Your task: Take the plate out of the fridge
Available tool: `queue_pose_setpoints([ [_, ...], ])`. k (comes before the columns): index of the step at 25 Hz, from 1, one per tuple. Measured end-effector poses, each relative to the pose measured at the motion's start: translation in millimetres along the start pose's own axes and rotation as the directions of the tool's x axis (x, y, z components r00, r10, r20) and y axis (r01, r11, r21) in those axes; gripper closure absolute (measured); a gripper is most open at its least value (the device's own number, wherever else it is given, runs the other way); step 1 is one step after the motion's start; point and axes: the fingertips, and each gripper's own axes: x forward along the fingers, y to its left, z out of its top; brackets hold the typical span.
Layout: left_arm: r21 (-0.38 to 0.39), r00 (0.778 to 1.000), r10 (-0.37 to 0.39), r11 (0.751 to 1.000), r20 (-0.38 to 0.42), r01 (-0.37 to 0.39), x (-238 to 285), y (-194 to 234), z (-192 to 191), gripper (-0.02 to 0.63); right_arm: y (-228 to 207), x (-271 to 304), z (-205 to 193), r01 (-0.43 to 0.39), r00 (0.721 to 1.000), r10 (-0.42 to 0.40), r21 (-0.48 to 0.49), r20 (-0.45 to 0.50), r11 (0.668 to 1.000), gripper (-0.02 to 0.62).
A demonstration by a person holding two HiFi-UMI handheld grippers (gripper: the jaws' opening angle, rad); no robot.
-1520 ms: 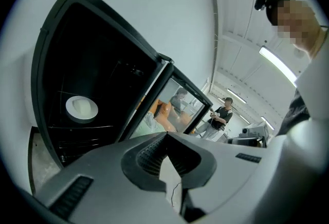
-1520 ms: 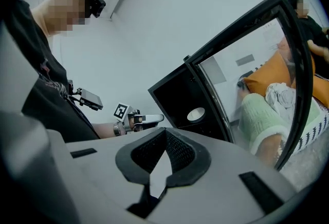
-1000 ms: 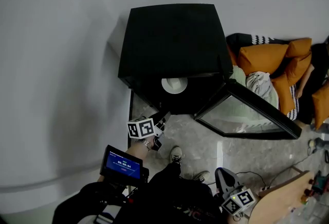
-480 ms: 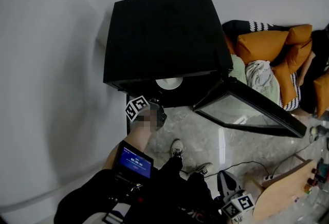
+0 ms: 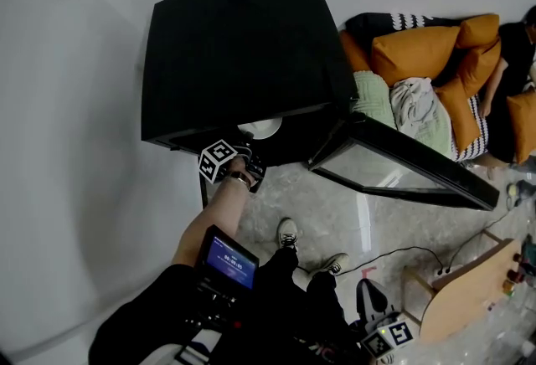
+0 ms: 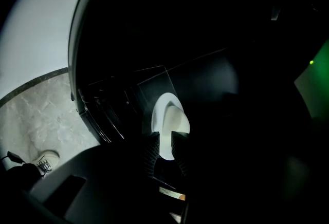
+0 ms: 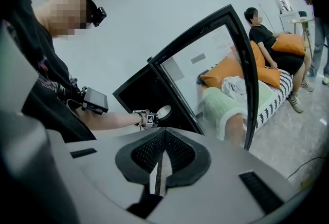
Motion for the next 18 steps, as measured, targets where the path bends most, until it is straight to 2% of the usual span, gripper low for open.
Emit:
queue_pose_setpoints([
  [2,-0.019,1.000,0.019,1.000,0.003,-0.019,3.1,2.9,-0.6,0.544,-3.7,-4.0,0.3,0.011,1.000,-0.011,0.008,0.007,1.000,0.589],
  [3,-0.029,1.000,0.030,0.999,0.005,-0.030,4.4,4.1,-0.3,0.518,-5.5,-5.6,0.3,0.015,1.000,-0.015,0.012,0.010,1.000,0.589],
  [7,-0.063,0.998,0.067,0.996,0.015,-0.066,9.4,9.0,0.2,0.512,-10.7,-8.4,-0.1,0.027,0.999,-0.028,0.025,0.016,0.999,0.589],
  [11,-0.095,0.998,0.058,0.994,0.019,-0.056,17.4,9.6,2.3,0.512,-14.9,-6.5,-1.1,0.033,0.999,-0.034,0.032,0.015,0.999,0.589],
  [18,-0.101,0.999,0.027,0.995,0.030,-0.024,29.0,3.8,9.3,0.512,-19.2,-4.6,-1.1,0.044,0.999,-0.044,0.052,0.002,0.998,0.589],
])
